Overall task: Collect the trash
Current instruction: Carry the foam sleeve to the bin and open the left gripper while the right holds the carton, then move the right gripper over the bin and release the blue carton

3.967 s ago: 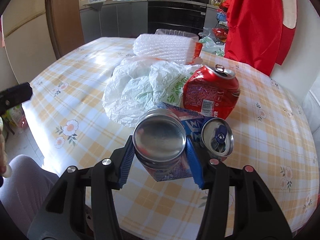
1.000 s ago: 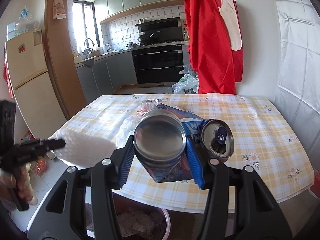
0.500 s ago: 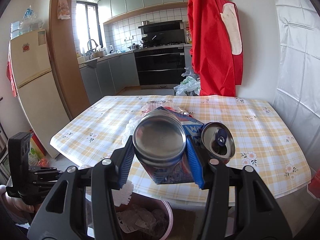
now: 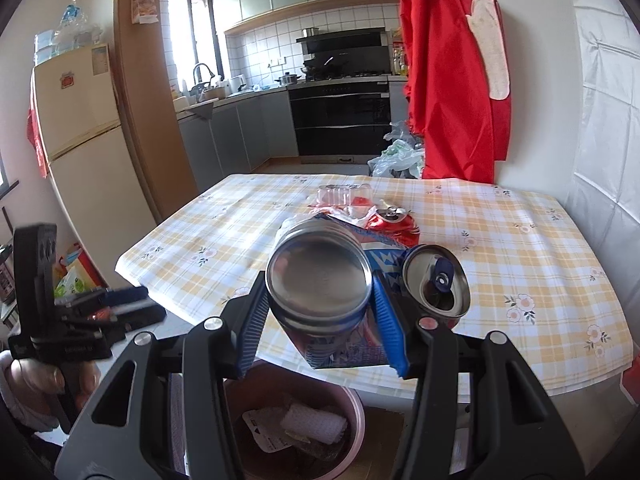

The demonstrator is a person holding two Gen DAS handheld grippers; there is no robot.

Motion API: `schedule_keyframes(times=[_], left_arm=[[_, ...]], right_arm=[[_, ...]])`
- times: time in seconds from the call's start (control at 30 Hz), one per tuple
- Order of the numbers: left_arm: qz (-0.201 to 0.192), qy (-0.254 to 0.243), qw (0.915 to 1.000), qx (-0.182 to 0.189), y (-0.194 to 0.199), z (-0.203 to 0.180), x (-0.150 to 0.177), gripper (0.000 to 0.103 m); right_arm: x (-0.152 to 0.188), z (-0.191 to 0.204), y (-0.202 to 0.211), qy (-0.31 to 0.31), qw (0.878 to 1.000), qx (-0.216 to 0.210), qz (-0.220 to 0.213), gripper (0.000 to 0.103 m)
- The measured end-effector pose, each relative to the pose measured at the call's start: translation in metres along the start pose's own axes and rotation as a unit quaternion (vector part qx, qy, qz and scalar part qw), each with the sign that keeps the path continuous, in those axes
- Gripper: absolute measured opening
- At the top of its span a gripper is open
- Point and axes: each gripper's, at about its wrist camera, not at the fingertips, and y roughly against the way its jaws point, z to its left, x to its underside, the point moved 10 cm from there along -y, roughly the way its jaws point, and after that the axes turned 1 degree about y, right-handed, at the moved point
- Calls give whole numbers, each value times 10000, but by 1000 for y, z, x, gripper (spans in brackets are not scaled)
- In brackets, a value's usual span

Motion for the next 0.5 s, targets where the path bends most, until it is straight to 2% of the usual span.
schedule_keyframes(times=[0.13,0.3,0.5], left_arm=[[-277,136,9991,-284,17,21,-16,88],[-581,275,9968,-467,37,39,-29,90],[-668,314,9960,-506,48,47,-32,90]], right_arm=[[7,15,-5,45,9997,-181,165,52],[19,35,-11,122,9983,-366,438,52],[26,56,-11,233,9963,-527,639,52]])
